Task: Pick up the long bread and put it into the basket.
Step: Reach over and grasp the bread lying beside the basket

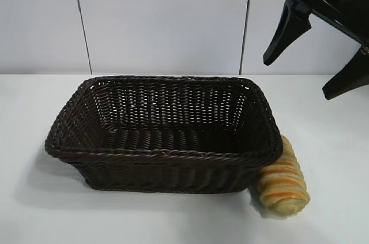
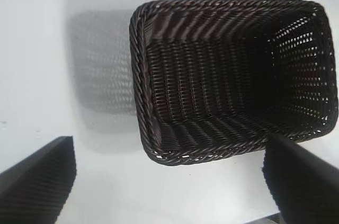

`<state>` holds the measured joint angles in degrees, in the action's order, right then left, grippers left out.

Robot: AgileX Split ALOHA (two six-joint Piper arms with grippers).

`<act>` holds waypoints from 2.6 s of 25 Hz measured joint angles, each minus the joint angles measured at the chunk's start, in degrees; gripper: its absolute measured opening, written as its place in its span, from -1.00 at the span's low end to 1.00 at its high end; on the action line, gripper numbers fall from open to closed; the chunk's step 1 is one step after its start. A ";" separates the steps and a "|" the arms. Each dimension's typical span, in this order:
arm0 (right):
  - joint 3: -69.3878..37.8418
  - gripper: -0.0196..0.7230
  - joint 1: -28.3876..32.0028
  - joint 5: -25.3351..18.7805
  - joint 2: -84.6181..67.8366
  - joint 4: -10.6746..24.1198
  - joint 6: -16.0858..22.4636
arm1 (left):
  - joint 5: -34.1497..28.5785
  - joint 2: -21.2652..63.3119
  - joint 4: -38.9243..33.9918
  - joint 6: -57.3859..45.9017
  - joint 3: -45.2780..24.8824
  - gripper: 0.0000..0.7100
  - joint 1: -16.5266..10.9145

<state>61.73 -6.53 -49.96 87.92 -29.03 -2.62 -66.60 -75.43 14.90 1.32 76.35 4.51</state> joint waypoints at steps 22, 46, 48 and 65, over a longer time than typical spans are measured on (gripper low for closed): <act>0.00 0.83 0.00 -1.42 0.00 0.00 -1.51 | 1.14 32.59 -6.23 4.52 -23.30 0.94 -3.95; 0.00 0.83 0.00 -1.11 0.00 1.21 -4.53 | 3.94 71.87 -8.68 4.29 -46.36 0.94 -0.88; 0.00 0.83 0.00 -1.11 0.00 2.35 -4.53 | 3.60 71.87 -8.40 4.29 -47.32 0.94 -0.88; 0.00 0.83 0.00 -2.89 0.00 17.17 1.04 | 2.84 71.87 -8.23 4.29 -47.70 0.94 -0.88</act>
<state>61.73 -6.53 -52.85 87.92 -11.87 -1.57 -63.76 -3.56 6.67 5.62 28.65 3.63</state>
